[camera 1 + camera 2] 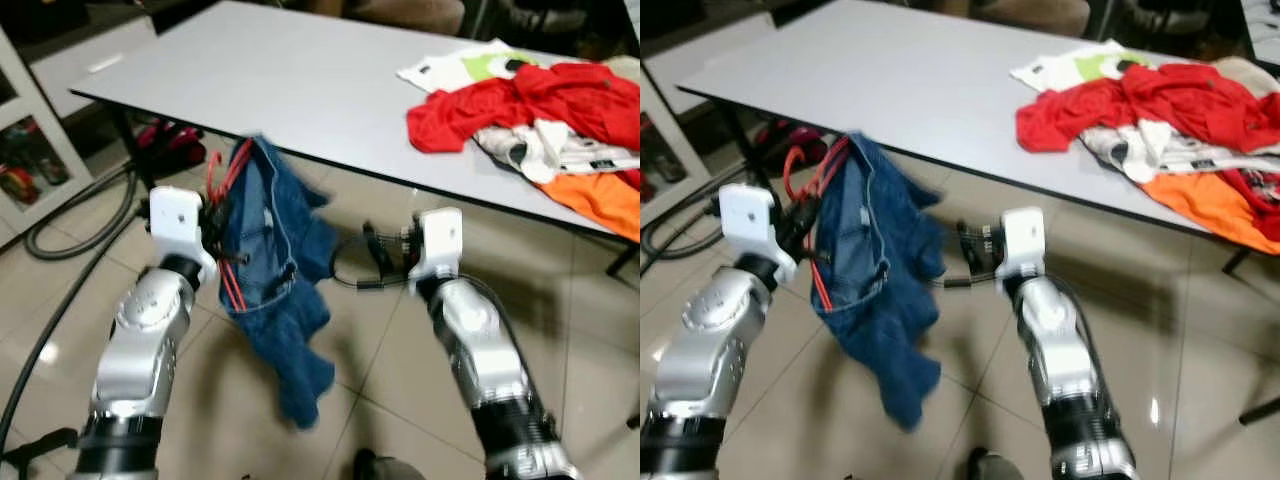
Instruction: Hang hanger
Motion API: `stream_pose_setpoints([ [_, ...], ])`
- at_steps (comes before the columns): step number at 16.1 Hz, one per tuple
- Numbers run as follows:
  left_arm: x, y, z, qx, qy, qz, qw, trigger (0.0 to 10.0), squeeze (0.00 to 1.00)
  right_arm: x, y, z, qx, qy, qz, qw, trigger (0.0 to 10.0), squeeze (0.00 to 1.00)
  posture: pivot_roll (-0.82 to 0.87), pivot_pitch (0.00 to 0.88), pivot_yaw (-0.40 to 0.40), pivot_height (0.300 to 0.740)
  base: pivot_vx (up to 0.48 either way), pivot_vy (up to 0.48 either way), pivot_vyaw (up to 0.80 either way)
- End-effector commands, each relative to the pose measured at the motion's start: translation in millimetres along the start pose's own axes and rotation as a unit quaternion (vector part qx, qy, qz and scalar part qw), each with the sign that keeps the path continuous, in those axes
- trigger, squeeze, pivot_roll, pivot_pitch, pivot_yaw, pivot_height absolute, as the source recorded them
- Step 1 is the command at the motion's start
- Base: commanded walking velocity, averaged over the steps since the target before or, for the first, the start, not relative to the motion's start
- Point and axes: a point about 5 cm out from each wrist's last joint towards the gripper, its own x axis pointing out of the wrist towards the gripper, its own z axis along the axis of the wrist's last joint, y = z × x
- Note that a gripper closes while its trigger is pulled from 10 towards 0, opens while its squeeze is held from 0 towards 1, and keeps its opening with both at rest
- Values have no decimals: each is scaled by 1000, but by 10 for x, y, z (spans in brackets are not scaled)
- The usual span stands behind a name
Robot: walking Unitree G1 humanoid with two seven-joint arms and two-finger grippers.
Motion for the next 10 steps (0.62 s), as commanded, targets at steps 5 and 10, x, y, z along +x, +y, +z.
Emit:
stream_pose_setpoints([
  [5,67,-61,110,32,-7,-74,997,10000,0,148,-90,358,38,-6,83,996,10000,0,29,11,31,740,0,0,0],
  [10,58,-180,178,34,-11,-135,990,10000,0,131,-200,476,147,10,172,974,10000,0,31,18,29,740,0,0,0],
])
